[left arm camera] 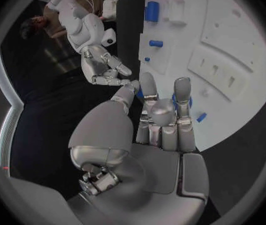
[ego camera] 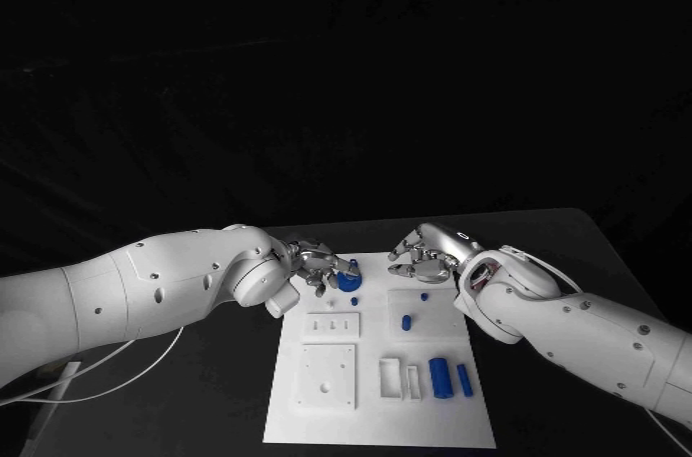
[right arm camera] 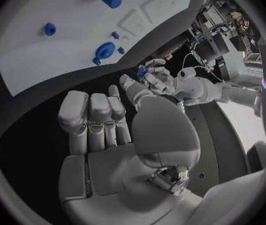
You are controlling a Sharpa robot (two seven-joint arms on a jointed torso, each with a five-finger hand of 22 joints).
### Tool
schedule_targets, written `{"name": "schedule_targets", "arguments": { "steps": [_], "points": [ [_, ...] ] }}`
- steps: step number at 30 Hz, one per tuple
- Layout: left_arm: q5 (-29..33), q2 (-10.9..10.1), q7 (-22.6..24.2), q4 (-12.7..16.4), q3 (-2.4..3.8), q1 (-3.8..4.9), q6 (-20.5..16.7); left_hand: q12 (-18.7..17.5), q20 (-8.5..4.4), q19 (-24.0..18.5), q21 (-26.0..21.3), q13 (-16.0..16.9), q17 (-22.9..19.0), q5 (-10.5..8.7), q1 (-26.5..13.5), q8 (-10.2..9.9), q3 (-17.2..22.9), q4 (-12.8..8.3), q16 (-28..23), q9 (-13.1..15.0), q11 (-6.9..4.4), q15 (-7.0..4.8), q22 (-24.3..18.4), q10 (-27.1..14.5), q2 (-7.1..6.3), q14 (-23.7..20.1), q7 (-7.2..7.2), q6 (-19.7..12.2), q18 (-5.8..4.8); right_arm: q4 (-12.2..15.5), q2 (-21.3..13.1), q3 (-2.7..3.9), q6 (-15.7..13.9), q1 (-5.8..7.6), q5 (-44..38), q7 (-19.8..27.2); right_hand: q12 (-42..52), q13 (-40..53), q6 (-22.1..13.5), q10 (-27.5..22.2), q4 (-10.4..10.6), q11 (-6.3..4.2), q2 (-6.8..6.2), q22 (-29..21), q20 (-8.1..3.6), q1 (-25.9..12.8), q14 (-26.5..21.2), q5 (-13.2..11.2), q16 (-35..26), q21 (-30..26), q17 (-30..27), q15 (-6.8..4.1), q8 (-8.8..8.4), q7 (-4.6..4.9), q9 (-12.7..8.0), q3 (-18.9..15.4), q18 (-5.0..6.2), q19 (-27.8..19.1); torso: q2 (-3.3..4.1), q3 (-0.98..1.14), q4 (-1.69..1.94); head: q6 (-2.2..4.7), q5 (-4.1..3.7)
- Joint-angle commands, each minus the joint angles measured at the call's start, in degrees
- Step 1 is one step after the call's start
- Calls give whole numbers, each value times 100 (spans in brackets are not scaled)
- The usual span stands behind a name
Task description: Assemble the parts on the task board
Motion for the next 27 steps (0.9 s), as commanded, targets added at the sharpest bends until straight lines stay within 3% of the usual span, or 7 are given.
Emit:
{"name": "schedule_targets", "arguments": {
  "steps": [1,8,12,16,21,25,27],
  "points": [
    [-229,-107,-244,112,-18,-15,-279,49,1,75,-63,-18,58,-20,0,34,-37,-21,32,4326,-52,0,36,280,74,48,-424,616,-62,124,-119,38,-62,-6,282,38,-37,-11,-17,3,33,-22,-25,763,-13,-35,17,35,-40,-46,-16,-7,20,-5,-8,-9,-16,46,-22,3,-16,-59,38],
    [-562,-315,-431,247,-39,-149,-495,129,13,109,-110,-30,182,-98,-11,37,-78,-25,77,4287,-58,5,112,285,74,68,-437,672,-53,413,-349,95,-75,-25,368,40,-84,-43,-20,-27,34,-24,-38,753,-10,-28,6,65,-99,-103,-64,-5,20,-4,-8,-9,-13,35,-43,9,-24,-126,65],
    [-759,-346,-498,263,-43,-270,-617,202,28,138,-135,-38,294,-133,10,36,-118,-22,131,4273,-63,13,183,285,78,87,-448,715,-39,588,-444,129,-73,-47,381,32,-96,-51,-20,-35,35,-25,-43,749,-10,-28,5,68,-110,-120,-73,-4,20,-3,-8,-9,-12,32,-64,15,-31,-175,83],
    [-910,-297,-594,214,-44,-358,-677,265,34,157,-155,-40,375,-170,14,41,-144,-13,175,4300,-71,12,242,289,93,96,-459,752,-27,720,-511,161,-62,-57,386,18,-114,-64,-13,-49,39,-28,-54,744,-9,-29,1,70,-136,-150,-94,-3,21,-4,-8,-11,-11,29,-72,14,-29,-237,75],
    [-1139,-200,-789,119,-45,-440,-760,361,33,193,-189,-39,450,-188,18,43,-180,-4,229,4412,-81,7,357,288,127,105,-472,787,-20,816,-549,201,-58,-61,389,5,-124,-70,-15,-59,41,-30,-58,741,-8,-30,-1,67,-148,-169,-104,-2,20,-4,-8,-13,-9,27,-105,22,-33,-315,147],
    [-1319,-112,-936,43,-45,-502,-839,371,31,212,-205,-45,452,-186,15,41,-181,-11,236,4455,-83,6,405,288,135,100,-475,793,-18,846,-559,228,-33,-61,389,-5,-129,-72,9,-69,48,-35,-56,740,-7,-30,-2,64,-158,-182,-113,-2,24,-12,-6,-12,-9,27,-143,27,-22,-344,82],
    [-1395,-52,-993,-12,-45,-531,-869,380,33,233,-251,-57,438,-185,0,38,-176,-34,233,4467,-82,6,499,287,141,104,-476,796,-15,852,-558,237,-22,-62,390,-9,-126,-71,14,-68,45,-35,-58,740,-8,-26,-1,68,-158,-187,-113,-4,20,-13,-8,-12,-10,27,-166,32,-18,-371,112]
  ]
}}
